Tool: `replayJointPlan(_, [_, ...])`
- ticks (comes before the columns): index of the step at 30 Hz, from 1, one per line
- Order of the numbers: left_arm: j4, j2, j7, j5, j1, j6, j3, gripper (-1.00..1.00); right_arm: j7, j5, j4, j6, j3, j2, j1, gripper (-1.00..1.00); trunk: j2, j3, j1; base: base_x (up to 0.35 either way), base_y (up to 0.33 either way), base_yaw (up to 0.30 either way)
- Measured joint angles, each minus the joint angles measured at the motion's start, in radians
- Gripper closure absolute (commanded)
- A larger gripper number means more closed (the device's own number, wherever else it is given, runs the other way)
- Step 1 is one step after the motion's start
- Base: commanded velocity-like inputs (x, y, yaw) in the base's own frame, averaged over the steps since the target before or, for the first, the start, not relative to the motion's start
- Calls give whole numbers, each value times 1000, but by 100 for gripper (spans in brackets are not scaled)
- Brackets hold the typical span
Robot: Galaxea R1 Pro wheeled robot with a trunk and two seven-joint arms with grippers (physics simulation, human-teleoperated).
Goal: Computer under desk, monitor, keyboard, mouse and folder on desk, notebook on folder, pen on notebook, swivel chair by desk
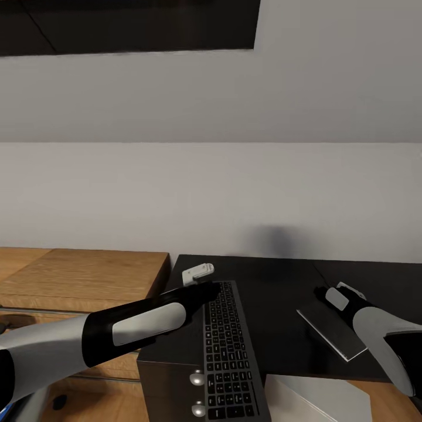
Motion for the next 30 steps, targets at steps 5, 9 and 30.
replayJointPlan(5, [-20, 11, 1, 0, 0, 0, 0, -100, -4, -2, -3, 1, -1, 0, 0, -100, 0, 0, 0, 0, 0, -45])
replayJointPlan(9, [-24, 15, 0, 0, 0, 0, -1, -100, -4, -5, -3, 2, -1, 0, 3, -100, 0, 2, 0, 0, 0, -207])
replayJointPlan(30, [-33, 16, 1, 0, 0, 0, 0, -100, 1, -2, -4, 0, -1, 0, 3, -100, 0, 3, 0, 0, 0, -37])
